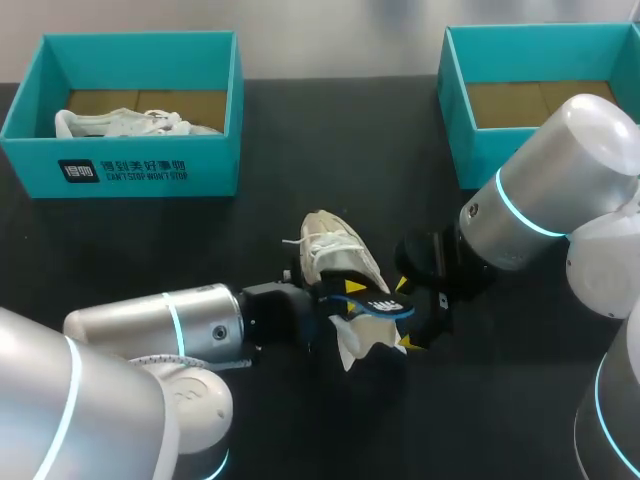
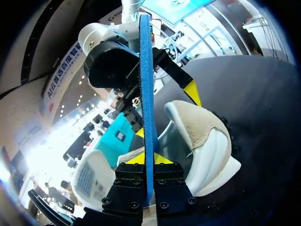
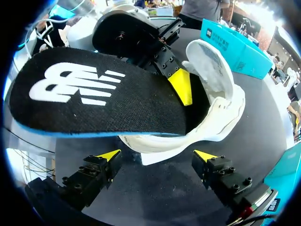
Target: Take the shoe out of the shoebox, open the shoe tongue, remove and reinsert the insole, then place the shoe into the shoebox
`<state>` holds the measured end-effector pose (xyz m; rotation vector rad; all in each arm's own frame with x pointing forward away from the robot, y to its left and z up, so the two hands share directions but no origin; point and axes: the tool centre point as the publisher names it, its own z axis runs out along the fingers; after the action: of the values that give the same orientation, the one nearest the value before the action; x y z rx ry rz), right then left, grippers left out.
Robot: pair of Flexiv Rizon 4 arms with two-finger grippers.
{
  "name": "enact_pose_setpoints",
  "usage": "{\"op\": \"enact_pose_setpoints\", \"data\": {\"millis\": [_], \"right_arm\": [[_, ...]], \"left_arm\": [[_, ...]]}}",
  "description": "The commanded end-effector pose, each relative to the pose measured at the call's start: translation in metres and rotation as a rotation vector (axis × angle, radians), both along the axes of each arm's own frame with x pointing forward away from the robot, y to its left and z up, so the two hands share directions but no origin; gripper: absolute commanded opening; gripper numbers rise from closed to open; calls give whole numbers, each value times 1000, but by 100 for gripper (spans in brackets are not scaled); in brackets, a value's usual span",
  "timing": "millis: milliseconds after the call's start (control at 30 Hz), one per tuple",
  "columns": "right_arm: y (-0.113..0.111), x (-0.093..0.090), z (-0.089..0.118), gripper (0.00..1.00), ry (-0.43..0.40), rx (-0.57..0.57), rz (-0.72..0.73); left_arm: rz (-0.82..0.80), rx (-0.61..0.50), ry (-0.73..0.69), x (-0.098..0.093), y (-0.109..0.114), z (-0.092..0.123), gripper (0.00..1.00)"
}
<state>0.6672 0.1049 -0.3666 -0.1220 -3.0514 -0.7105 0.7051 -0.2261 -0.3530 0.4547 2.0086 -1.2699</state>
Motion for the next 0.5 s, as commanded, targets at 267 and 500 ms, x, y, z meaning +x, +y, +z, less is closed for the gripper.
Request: {"op": "enact_pose_setpoints", "data": {"millis": [267,500], "right_arm": [[0,-1,0,100,-2,-1,-1],[0,-1,0,100,-2,-1,-1]], "left_arm": [[-52,113,11,-4,5,1,0],[-78,65,23,-14,-2,11,0]]}}
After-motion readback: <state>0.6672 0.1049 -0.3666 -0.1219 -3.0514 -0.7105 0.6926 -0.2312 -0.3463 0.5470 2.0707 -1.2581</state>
